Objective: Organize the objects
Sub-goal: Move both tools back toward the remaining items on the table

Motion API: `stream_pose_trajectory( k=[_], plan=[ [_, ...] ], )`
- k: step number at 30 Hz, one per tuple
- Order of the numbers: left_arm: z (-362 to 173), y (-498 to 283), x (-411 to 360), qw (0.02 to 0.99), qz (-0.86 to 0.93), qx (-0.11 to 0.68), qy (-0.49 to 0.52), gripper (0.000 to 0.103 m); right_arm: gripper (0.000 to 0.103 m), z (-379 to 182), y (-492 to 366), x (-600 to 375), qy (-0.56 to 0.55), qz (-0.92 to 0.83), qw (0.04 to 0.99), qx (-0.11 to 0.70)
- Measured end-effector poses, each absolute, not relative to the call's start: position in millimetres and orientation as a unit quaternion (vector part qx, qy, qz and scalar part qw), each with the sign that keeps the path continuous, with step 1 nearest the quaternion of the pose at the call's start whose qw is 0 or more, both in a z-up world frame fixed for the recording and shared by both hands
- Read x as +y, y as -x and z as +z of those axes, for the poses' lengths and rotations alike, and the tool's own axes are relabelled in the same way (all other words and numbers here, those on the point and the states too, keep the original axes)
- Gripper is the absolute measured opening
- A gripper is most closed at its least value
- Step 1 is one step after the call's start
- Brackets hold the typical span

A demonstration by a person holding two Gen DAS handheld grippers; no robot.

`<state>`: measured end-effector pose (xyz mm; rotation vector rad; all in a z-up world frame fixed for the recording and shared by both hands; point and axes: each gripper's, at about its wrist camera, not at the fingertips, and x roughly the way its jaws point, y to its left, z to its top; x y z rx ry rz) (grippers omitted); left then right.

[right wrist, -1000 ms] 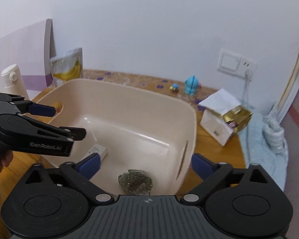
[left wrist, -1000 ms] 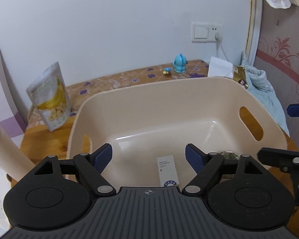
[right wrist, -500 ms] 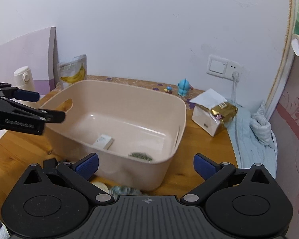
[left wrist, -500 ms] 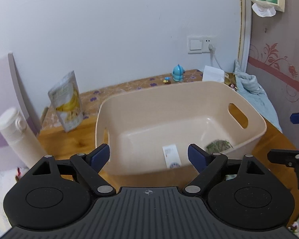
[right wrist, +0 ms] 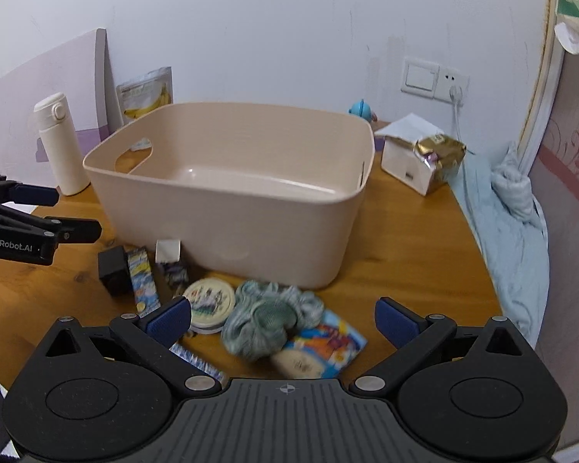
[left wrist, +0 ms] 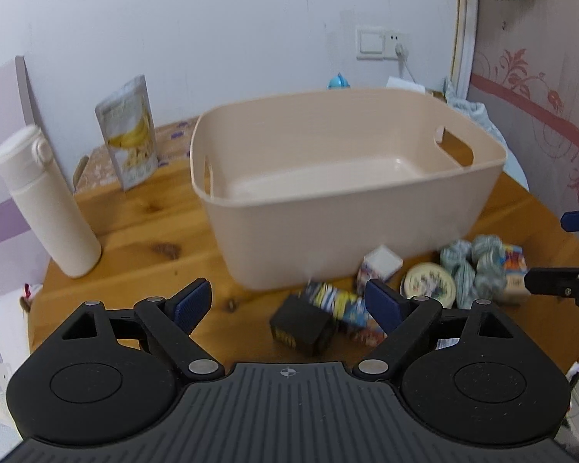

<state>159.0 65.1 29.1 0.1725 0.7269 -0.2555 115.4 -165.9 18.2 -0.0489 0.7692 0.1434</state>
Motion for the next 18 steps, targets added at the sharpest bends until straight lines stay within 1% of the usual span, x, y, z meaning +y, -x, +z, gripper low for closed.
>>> stream_pose_trajectory(
  k=[11,18],
  plan=[
    [-3.6,-145.4,81.3,0.913,-0.137,0.374,-0.093,0.088,0.103,-13.7,-101.2,-153.2,-0.012,0.07,0.912,0.405],
    [-16.8,-145.8,78.3,0.907,-0.151,0.38,-0.105,0.088,0.103,-36.6,-97.6,-138.1,-0.012,0.065,0.902,0.426]
  ],
)
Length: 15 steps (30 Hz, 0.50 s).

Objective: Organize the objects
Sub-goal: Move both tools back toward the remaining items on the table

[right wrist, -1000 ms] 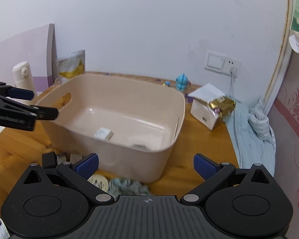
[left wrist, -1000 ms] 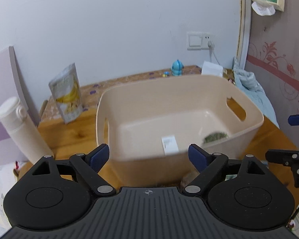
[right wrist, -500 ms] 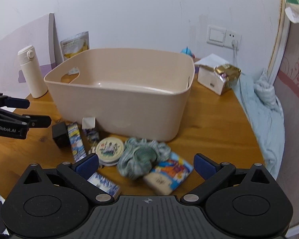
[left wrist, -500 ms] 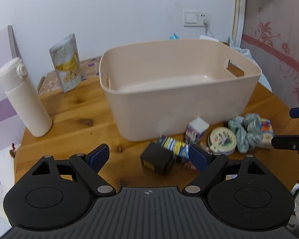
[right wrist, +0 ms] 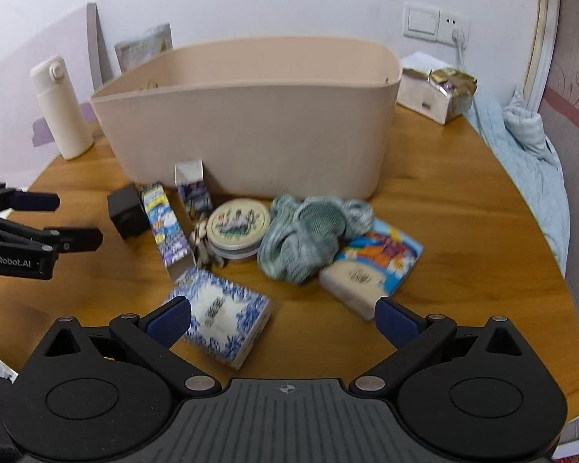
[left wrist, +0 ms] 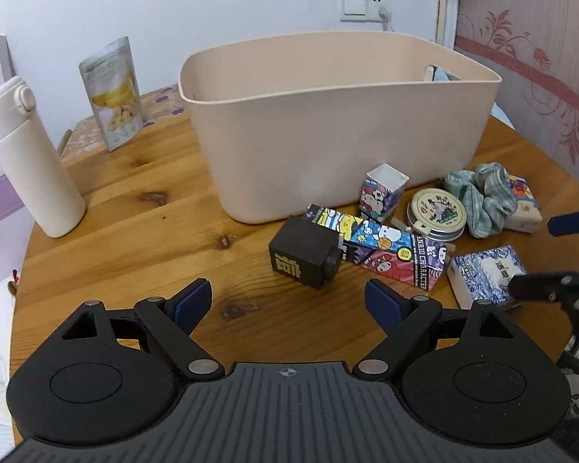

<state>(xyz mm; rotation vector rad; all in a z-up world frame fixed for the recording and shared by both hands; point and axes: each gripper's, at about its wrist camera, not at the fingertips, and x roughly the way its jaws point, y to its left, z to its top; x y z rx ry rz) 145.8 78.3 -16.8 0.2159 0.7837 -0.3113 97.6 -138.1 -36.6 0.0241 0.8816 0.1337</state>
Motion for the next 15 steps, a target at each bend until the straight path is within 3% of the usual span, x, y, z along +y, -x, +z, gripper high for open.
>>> stream_pose_trajectory(
  k=[15],
  plan=[
    [-36.3,-157.8,75.2,0.9,-0.168,0.389,-0.105,0.088,0.103,-56.7,-102.6,-99.0,0.002,0.076,0.897,0.436]
  ],
)
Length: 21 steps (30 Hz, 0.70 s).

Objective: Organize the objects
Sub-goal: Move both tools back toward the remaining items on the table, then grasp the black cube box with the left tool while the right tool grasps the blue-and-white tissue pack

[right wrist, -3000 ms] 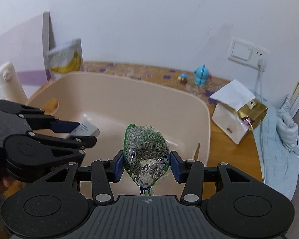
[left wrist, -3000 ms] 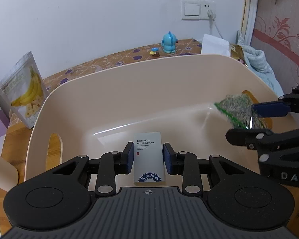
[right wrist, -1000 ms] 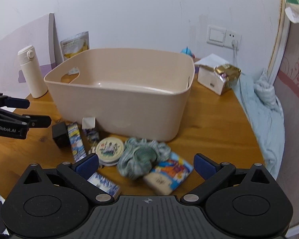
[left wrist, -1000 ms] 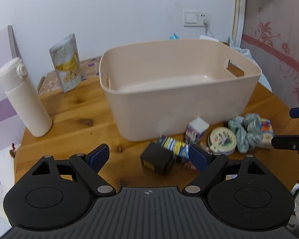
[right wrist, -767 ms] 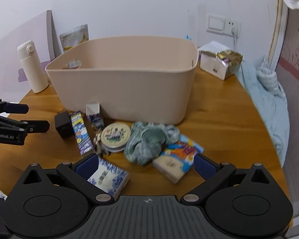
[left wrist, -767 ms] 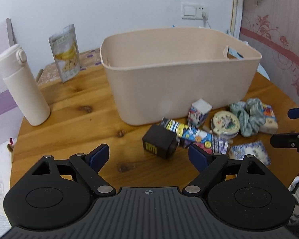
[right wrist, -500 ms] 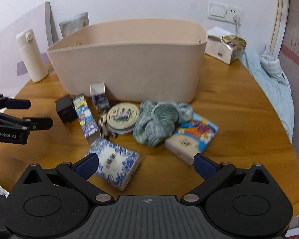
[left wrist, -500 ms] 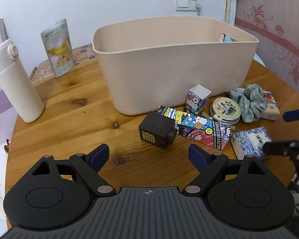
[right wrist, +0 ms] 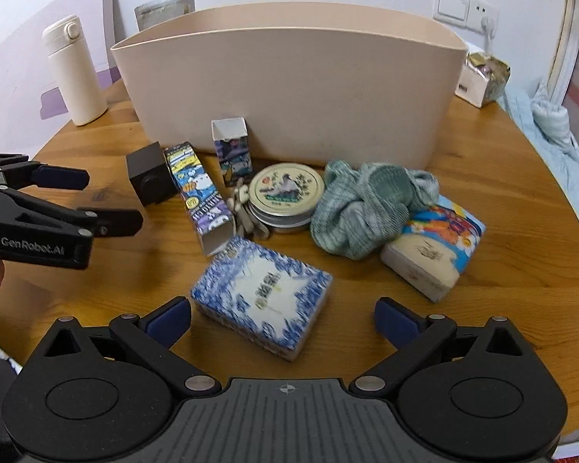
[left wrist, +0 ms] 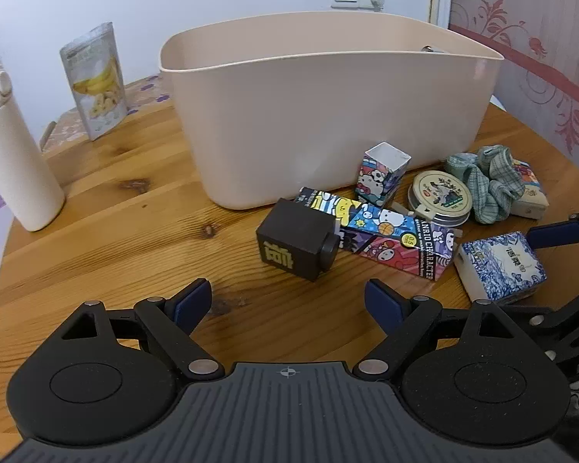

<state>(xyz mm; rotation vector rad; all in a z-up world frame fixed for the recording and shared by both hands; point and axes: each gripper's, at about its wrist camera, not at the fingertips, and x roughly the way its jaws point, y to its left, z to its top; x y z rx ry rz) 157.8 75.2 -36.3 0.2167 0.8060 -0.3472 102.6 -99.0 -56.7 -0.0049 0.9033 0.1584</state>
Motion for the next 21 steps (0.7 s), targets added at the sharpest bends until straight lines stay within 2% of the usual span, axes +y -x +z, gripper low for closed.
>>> stream_pose_trajectory(
  k=[14,17,21],
  plan=[
    [-44.3,-185.9,69.9,0.902,-0.188,0.367,-0.124,0.088,0.103,-59.6,-106.9,-94.5,0.025,0.057,0.904,0.424],
    [-45.1,-188.6,69.9,0.902,-0.193,0.364,-0.126,0.084,0.098,-58.4,-105.6,-95.5,0.026,0.054,0.905,0.422],
    [-46.9,-191.8,71.7,0.901,-0.201,0.366,-0.121,0.08,0.087,-55.3,-102.7,-98.1,0.024,0.049,0.906,0.42]
  ],
)
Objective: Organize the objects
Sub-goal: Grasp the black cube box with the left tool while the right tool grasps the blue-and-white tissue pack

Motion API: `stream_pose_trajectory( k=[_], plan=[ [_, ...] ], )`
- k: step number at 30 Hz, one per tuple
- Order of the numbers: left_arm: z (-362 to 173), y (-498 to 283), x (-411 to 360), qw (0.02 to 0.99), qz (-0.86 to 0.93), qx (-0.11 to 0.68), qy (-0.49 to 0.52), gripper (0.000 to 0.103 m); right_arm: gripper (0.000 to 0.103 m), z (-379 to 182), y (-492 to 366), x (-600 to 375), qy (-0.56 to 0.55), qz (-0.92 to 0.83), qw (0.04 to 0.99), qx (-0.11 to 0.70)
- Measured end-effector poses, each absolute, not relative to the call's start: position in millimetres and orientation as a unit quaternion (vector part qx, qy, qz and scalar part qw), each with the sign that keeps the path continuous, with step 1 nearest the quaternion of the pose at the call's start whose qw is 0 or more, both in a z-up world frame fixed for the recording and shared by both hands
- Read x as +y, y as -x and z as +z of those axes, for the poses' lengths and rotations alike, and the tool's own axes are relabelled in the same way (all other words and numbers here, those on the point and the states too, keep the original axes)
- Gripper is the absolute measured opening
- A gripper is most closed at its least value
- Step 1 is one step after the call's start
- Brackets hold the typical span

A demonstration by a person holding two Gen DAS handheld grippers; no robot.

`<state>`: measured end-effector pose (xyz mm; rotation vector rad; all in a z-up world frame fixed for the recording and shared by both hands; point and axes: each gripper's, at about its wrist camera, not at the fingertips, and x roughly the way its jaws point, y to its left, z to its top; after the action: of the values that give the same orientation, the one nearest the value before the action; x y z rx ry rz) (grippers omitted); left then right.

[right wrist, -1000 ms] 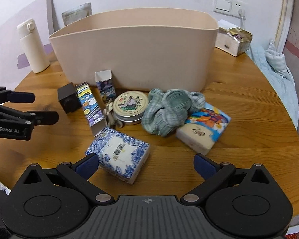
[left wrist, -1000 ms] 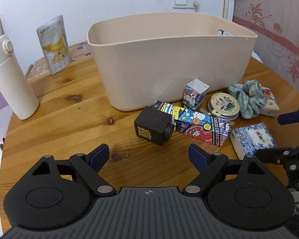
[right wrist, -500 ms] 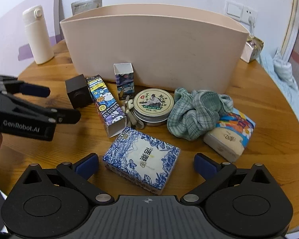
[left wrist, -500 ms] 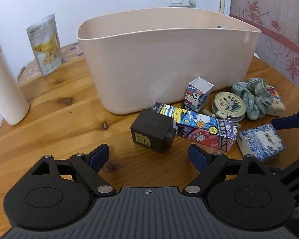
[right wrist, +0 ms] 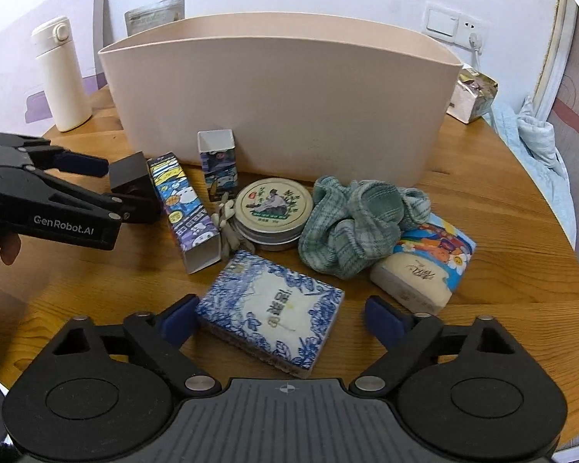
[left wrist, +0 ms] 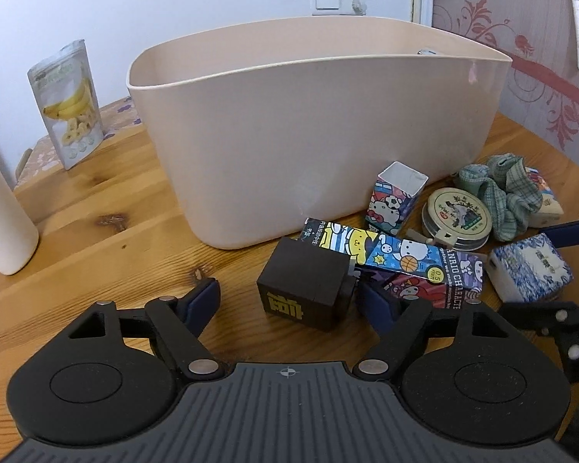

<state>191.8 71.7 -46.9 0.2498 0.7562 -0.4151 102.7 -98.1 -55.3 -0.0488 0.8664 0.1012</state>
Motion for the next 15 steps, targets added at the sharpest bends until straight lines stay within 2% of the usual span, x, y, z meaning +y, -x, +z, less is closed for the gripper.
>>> stream_pose_trajectory(
  k=[3,7,15],
  plan=[
    [-47.0,-193.6,73.8,0.899,-0.208,0.369,-0.112,0.072,0.077,-53.4,-104.6,-101.4,0.018,0.047,0.907,0.417],
    [-45.9,-193.8,74.2,0.897,-0.22,0.37,-0.1,0.051,0.075,-53.1,-101.9,-100.7,0.013,0.045,0.909,0.415],
    [-42.1,-185.8,75.3,0.896,-0.206,0.381,-0.099,0.051,0.075,-51.5,-100.0,-102.0,0.014,0.05,0.909,0.414]
  ],
)
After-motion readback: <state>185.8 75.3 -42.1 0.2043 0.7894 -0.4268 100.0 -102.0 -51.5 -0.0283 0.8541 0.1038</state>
